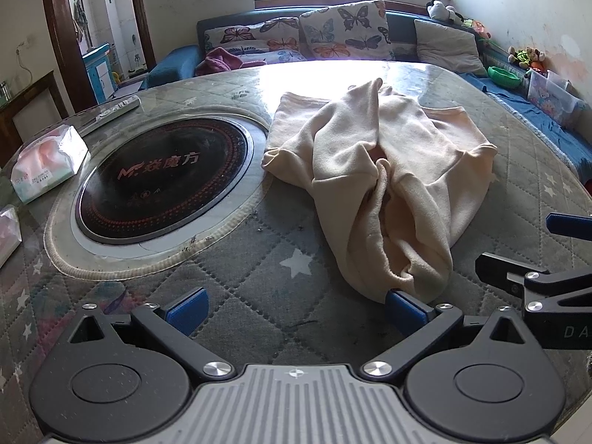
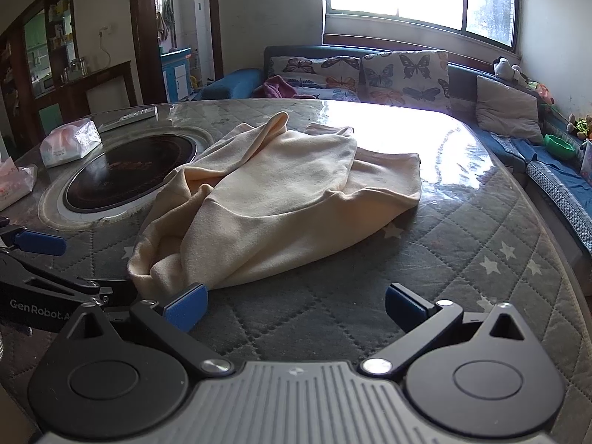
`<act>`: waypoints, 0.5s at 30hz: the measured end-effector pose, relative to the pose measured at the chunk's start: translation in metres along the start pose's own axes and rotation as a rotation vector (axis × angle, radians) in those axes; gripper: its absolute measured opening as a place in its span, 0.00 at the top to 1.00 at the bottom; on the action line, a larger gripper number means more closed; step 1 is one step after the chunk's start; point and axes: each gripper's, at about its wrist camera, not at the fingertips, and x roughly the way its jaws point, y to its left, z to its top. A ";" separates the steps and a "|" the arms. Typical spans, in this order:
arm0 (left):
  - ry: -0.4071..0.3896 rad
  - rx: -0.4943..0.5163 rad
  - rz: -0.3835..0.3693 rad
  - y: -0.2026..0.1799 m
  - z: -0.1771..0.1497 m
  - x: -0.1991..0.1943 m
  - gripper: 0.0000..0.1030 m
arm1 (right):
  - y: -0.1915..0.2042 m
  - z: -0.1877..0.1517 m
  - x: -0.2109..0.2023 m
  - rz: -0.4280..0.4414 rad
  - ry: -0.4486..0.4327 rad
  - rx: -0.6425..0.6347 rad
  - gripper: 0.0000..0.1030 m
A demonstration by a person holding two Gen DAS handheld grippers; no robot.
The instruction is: Fold clothes
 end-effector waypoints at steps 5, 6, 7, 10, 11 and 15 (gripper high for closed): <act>0.007 0.002 -0.001 -0.001 0.001 0.001 0.00 | 0.001 0.000 0.001 0.002 0.002 -0.002 0.00; 0.009 0.002 -0.001 -0.001 0.001 0.001 0.00 | 0.001 0.000 0.001 0.002 0.003 -0.002 0.00; 0.011 0.003 0.000 -0.001 0.001 0.002 0.00 | 0.002 0.000 0.002 0.002 0.005 -0.003 0.00; 0.018 0.004 0.003 -0.001 0.001 0.003 0.00 | 0.002 0.000 0.003 0.002 0.011 -0.002 0.00; 0.020 0.004 0.003 -0.001 0.001 0.003 0.00 | 0.002 0.000 0.003 0.001 0.013 -0.002 0.00; 0.023 0.001 0.003 -0.001 0.000 0.004 0.00 | 0.002 0.000 0.004 0.002 0.016 -0.003 0.00</act>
